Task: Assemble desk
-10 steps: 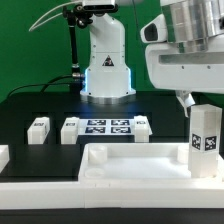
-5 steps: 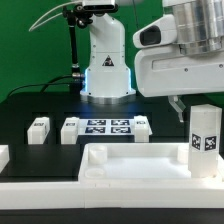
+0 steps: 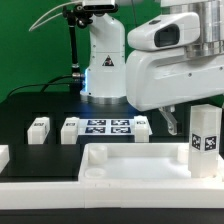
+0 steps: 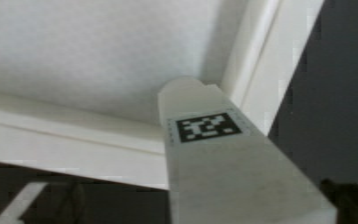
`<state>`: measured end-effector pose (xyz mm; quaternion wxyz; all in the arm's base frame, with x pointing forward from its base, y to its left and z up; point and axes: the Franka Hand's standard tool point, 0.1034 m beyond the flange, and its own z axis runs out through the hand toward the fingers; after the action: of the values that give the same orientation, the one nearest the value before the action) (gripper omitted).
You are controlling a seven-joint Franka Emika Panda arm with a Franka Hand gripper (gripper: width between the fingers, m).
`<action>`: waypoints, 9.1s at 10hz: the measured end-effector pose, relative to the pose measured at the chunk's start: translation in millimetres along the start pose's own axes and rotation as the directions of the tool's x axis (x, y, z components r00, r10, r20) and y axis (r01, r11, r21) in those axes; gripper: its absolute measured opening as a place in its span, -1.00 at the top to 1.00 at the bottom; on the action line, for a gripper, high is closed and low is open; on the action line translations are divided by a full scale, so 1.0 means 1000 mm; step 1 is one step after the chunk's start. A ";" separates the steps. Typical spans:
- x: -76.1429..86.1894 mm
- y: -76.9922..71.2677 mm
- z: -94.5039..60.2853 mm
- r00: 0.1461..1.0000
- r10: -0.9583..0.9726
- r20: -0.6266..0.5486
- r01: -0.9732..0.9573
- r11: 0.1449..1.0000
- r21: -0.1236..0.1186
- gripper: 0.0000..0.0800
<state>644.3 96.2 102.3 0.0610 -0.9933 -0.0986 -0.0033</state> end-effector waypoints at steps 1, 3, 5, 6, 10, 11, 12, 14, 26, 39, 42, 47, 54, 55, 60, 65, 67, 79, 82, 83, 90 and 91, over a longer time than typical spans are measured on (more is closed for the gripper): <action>0.000 0.000 0.000 1.000 0.009 0.000 -0.009 1.000 0.000 -0.56; 0.000 -0.001 0.000 0.990 0.142 0.000 -0.142 0.990 0.003 -0.13; 0.000 -0.001 0.000 0.973 0.231 -0.001 -0.231 0.973 0.003 0.28; 0.002 -0.003 0.000 0.934 0.358 -0.007 -0.358 0.934 0.004 0.28; 0.002 -0.004 0.000 0.572 0.820 -0.022 -0.819 0.572 0.041 0.28; 0.000 -0.005 0.001 0.394 0.919 0.001 -0.917 0.394 0.064 0.28; 0.000 -0.008 0.001 0.241 0.970 0.033 -0.969 0.238 0.071 0.28; 0.000 -0.009 0.002 0.043 0.996 0.074 -0.997 0.038 0.067 0.27; 0.005 -0.014 0.004 -0.364 0.924 0.122 -0.924 -0.375 0.081 -0.25; -0.004 -0.015 -0.004 0.407 0.909 0.088 -0.913 0.405 0.046 -0.62; 0.001 -0.012 0.001 0.686 0.728 0.010 -0.728 0.685 0.036 -0.62; 0.010 -0.018 0.008 0.852 0.513 -0.099 -0.515 0.857 0.016 -0.62; 0.007 -0.008 0.009 0.852 0.513 -0.098 -0.516 0.856 -0.002 0.23; 0.007 -0.008 0.009 0.853 0.513 -0.098 -0.516 0.857 -0.002 0.23; 0.007 -0.008 0.009 0.853 0.513 -0.098 -0.516 0.857 -0.002 0.23; 0.009 -0.008 -0.014 0.860 0.500 -0.104 -0.502 0.865 0.005 -0.62; 0.010 -0.011 -0.028 0.856 0.506 -0.104 -0.508 0.861 0.010 -0.62; -0.017 -0.025 -0.061 0.918 0.365 -0.158 -0.368 0.930 0.010 -0.62; -0.016 -0.024 -0.060 0.971 0.177 -0.158 -0.183 0.983 -0.021 -0.62; -0.018 -0.022 -0.058 0.980 0.114 -0.163 -0.121 0.992 -0.032 -0.62; -0.115 -0.001 0.000 0.996 0.088 -0.020 -0.089 0.994 -0.059 -0.62; -0.124 -0.003 0.003 0.994 0.092 0.059 -0.089 0.995 -0.049 -0.62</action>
Offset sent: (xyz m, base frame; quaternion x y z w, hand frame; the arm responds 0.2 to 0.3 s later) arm 0.0000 0.0000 0.0000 0.0000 0.0000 0.1938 0.9810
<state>522.1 75.1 97.8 0.0352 -0.9975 -0.0552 0.0275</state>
